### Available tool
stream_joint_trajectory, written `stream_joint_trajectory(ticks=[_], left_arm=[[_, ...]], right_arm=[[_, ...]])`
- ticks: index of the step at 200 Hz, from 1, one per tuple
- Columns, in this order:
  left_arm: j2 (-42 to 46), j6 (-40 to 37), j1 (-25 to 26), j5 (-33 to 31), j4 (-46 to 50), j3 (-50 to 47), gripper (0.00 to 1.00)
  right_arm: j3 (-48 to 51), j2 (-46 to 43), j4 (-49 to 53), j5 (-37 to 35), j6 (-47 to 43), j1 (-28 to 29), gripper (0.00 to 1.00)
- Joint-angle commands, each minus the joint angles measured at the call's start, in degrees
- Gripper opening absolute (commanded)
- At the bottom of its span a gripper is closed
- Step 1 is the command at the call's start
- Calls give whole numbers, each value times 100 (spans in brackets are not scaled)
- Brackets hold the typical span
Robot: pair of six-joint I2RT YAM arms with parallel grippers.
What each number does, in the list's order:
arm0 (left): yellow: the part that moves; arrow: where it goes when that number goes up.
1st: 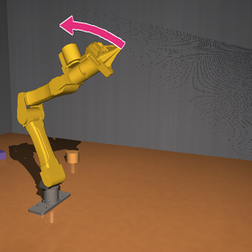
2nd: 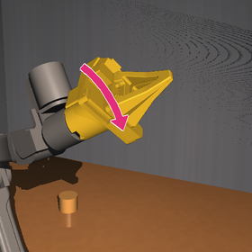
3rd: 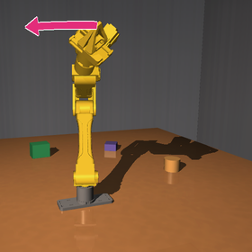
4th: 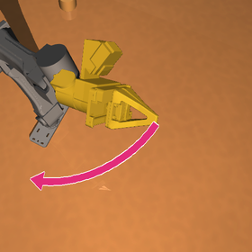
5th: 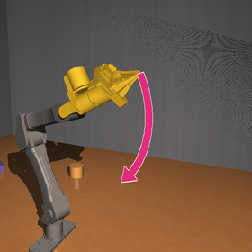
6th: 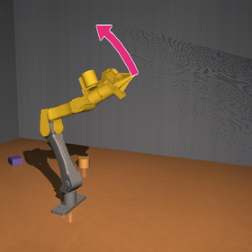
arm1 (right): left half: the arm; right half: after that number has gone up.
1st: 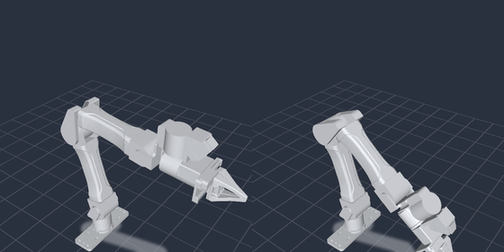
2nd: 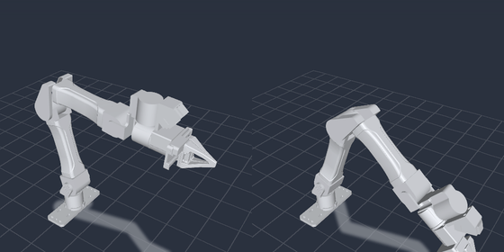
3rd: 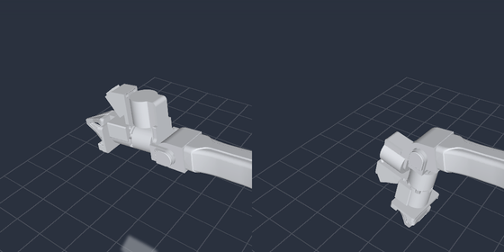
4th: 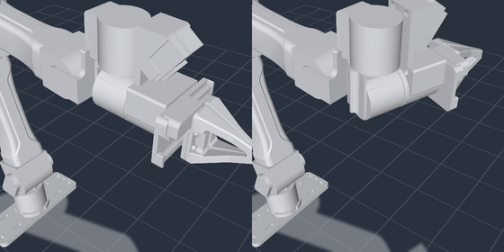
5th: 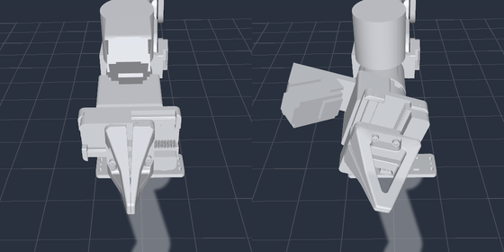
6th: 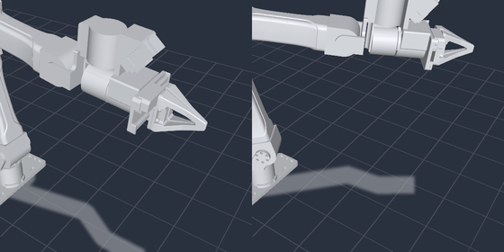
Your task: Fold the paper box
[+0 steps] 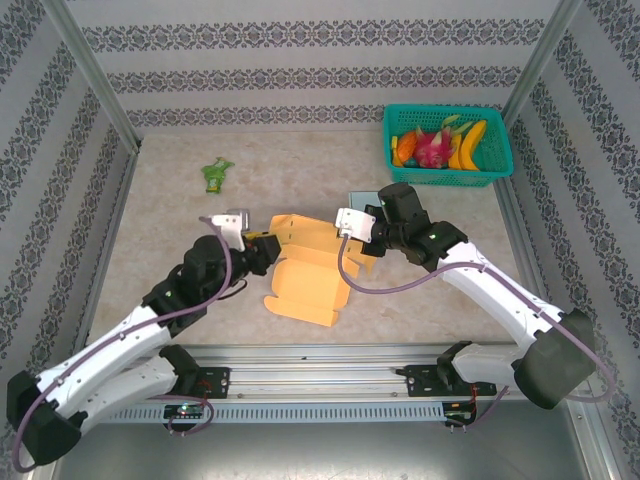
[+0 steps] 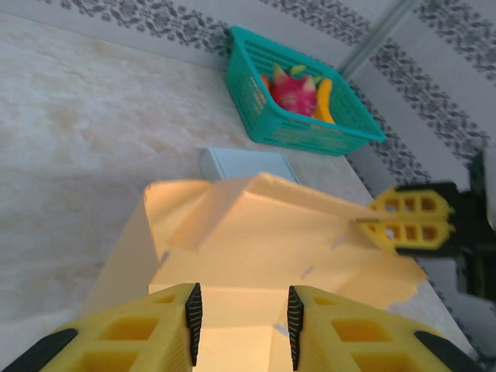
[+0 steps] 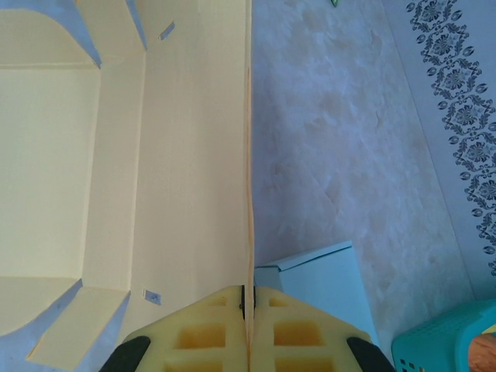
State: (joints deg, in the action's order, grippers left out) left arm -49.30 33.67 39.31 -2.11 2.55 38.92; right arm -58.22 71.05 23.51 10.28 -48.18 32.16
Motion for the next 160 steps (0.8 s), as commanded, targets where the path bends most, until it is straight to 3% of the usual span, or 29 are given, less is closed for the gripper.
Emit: stream_joint_trajectory(ticks=[1, 57, 93, 160], left_arm=[[-535, -130, 24, -596, 313, 521, 35], [-1459, -49, 7, -656, 323, 1140, 33], [-1505, 198, 30, -19, -211, 883, 31], [-1519, 881, 61, 343, -896, 570, 34]], right_arm=[[-16, -3, -169, -51, 54, 93, 0], [45, 24, -237, -68, 116, 104, 0], [28, 6, -275, -187, 214, 45, 0], [258, -40, -606, 14, 228, -16, 0]])
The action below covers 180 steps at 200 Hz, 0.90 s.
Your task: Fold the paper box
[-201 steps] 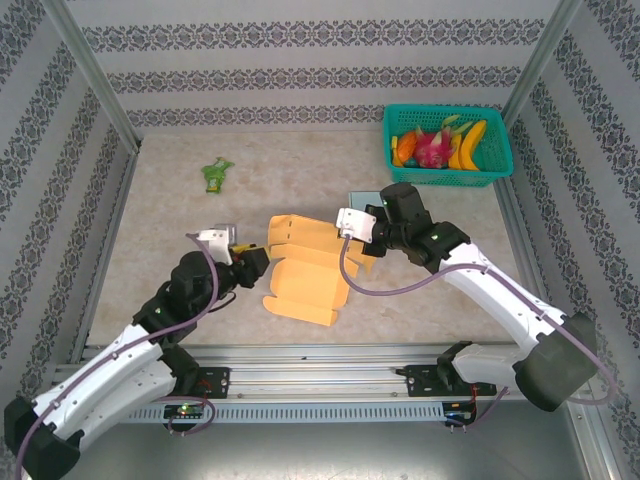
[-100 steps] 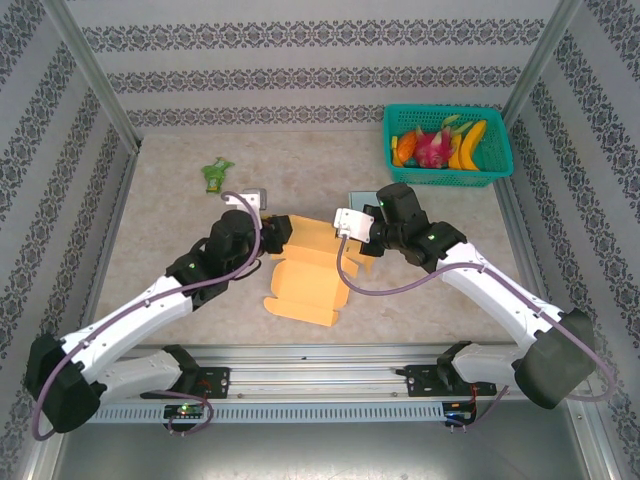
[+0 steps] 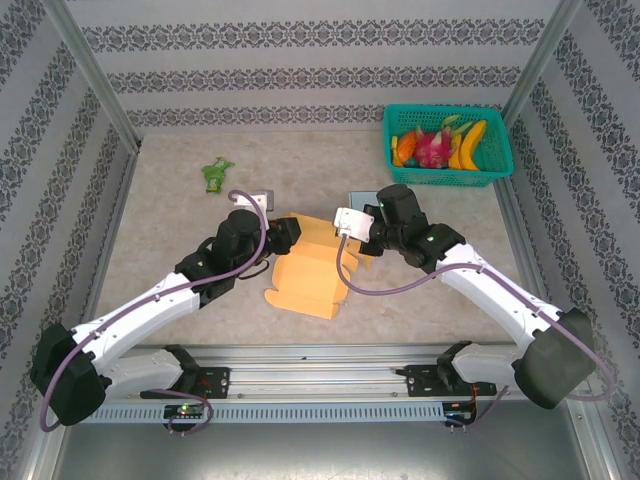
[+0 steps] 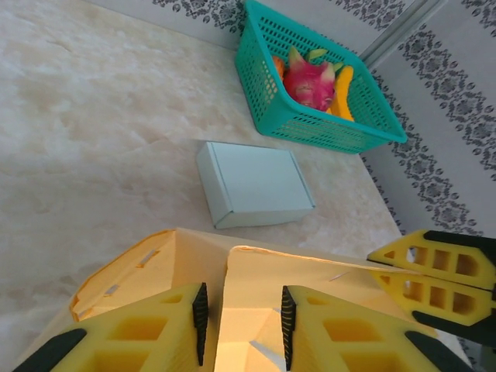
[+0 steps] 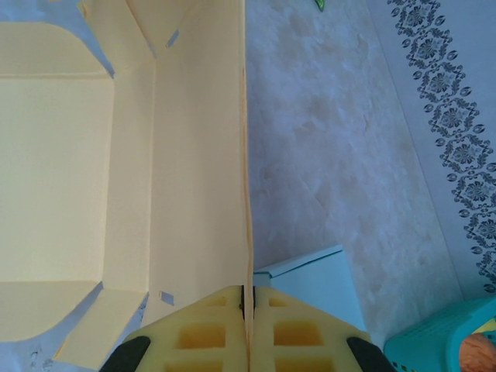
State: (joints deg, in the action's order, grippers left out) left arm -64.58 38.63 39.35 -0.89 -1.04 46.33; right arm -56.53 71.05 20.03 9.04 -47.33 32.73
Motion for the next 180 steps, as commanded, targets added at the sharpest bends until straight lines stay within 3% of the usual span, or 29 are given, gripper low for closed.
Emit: stream_joint_trajectory(ticks=[1, 48, 63, 87, 118, 146, 180], left_arm=[[12, 388, 56, 225, -546, -174, 34], [379, 318, 2, 67, -263, -253, 35], [658, 156, 59, -261, 105, -307, 35], [765, -360, 446, -609, 674, -296, 34], [446, -829, 1047, -896, 350, -522, 33], [-123, -917, 941, -1042, 109, -461, 34], [-410, -714, 14, -545, -208, -614, 32]], right_arm=[[85, -39, -252, 136, 144, -74, 0], [114, -29, -293, 177, 163, -148, 0], [111, 1, -301, 132, 163, -169, 0], [78, 109, -250, -13, 135, -205, 0], [49, 223, -246, 130, 146, -276, 0], [82, 305, -241, 160, 146, -304, 0], [158, 227, -286, 232, 162, -303, 0]])
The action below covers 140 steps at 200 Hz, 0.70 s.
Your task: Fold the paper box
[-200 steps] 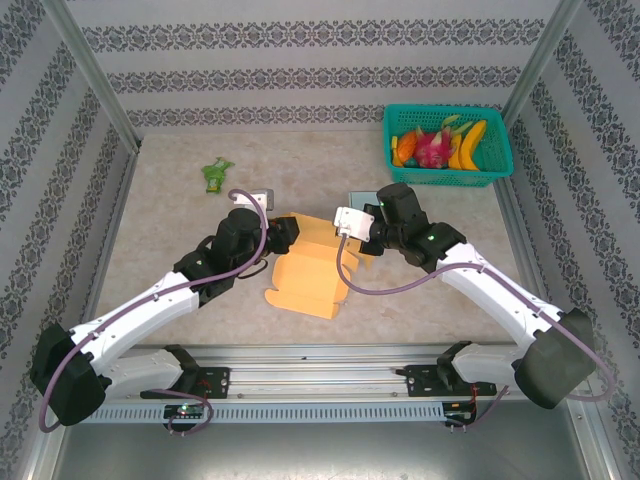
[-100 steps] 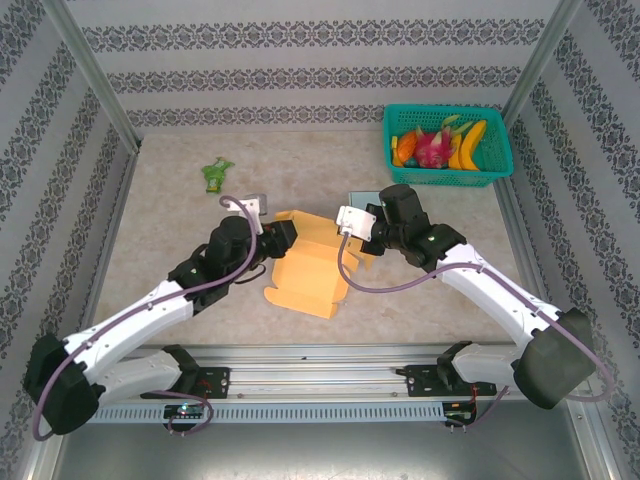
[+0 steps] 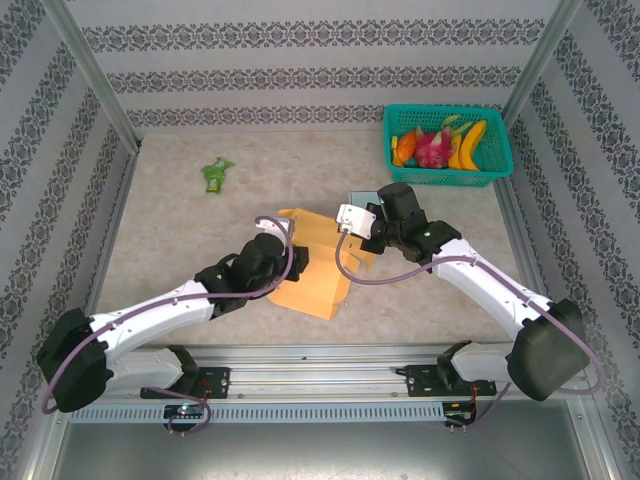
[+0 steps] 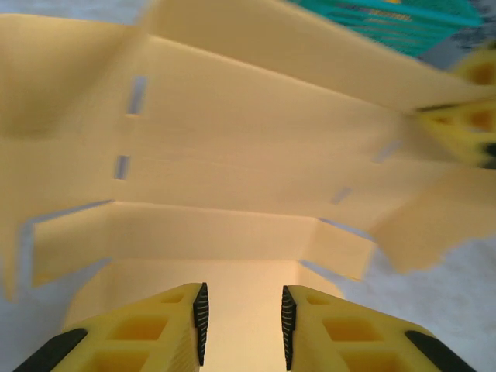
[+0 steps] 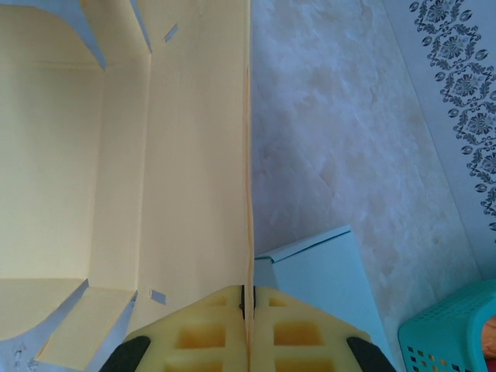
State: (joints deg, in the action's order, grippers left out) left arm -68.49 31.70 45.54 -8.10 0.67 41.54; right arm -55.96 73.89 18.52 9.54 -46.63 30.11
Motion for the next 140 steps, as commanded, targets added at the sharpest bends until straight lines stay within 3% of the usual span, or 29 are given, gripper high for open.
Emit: stream_joint_trajectory(ticks=[1, 75, 140], left_arm=[[-22, -18, -619, 181, -385, -145, 32], [-166, 355, -1636, 97, -464, -532, 30], [-812, 442, -1759, 513, -855, -491, 29]], right_arm=[[102, -58, -137, 181, 93, -45, 0], [153, -163, -213, 365, 64, -40, 0], [174, -217, -254, 538, 82, -58, 0]])
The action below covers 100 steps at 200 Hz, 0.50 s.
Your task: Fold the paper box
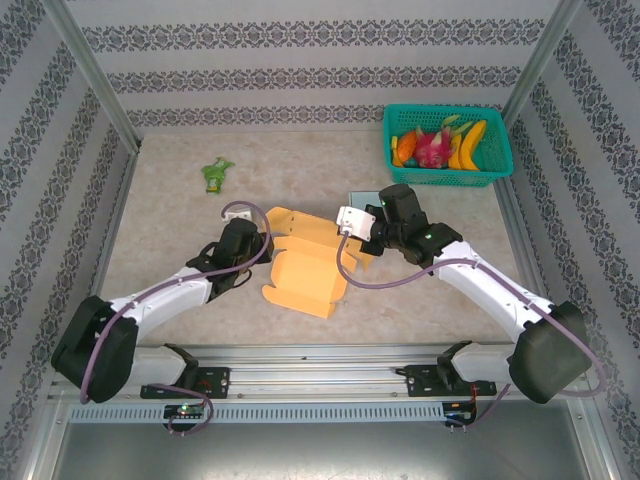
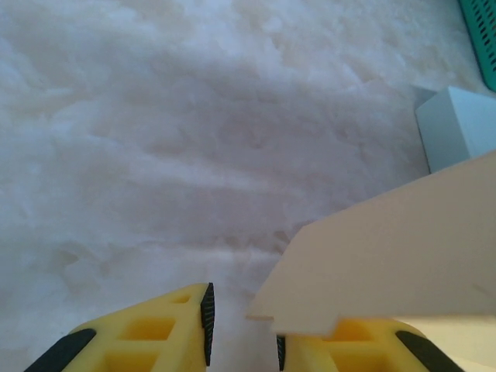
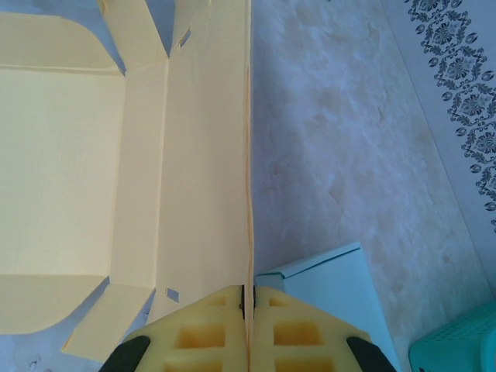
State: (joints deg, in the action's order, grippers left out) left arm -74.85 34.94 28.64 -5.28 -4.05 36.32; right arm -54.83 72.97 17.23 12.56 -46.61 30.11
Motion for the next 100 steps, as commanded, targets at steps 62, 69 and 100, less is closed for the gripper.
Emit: stream_joint_trajectory(ticks=[62, 69, 100], left_arm=[[-308, 192, -37, 877, -736, 96, 29], [-375, 236, -7, 1026, -807, 150, 29], [-685, 326, 115, 1329, -931, 409, 29]], right_arm=[[64, -118, -180, 352, 134, -74, 0], [61, -92, -198, 351, 152, -75, 0], [136, -72, -255, 405, 194, -75, 0]])
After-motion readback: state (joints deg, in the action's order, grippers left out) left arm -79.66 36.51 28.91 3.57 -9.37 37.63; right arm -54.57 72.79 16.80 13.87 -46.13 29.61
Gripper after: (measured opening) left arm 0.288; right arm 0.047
